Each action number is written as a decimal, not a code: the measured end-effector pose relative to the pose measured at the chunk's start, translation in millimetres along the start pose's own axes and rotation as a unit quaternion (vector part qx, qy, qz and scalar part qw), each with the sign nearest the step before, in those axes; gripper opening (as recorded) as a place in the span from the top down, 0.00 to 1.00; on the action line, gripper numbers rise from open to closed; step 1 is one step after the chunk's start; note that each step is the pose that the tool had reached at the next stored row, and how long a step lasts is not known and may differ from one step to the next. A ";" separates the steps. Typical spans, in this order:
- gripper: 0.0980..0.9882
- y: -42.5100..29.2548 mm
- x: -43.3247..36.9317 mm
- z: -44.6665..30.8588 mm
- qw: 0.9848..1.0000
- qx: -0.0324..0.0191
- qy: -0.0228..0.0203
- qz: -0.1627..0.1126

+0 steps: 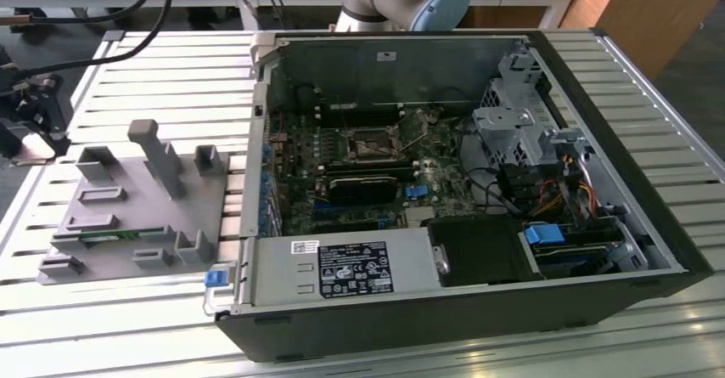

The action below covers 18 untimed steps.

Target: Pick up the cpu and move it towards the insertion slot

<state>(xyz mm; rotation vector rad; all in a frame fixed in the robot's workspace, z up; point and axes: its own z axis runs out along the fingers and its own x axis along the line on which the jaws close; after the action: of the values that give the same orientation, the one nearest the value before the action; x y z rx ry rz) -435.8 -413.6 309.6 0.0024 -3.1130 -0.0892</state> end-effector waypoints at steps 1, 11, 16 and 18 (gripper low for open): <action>0.50 0.1 0.0 -1.9 1.000 0.000 0.000 0.000; 0.50 1.3 0.6 -22.1 1.000 0.000 0.000 0.000; 0.50 1.8 0.8 -31.2 1.000 0.000 0.000 0.000; 0.50 2.0 0.9 -34.4 1.000 0.000 0.000 0.000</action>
<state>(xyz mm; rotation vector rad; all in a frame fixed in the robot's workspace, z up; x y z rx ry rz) -435.8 -413.6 344.1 0.0025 -3.1129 -0.0891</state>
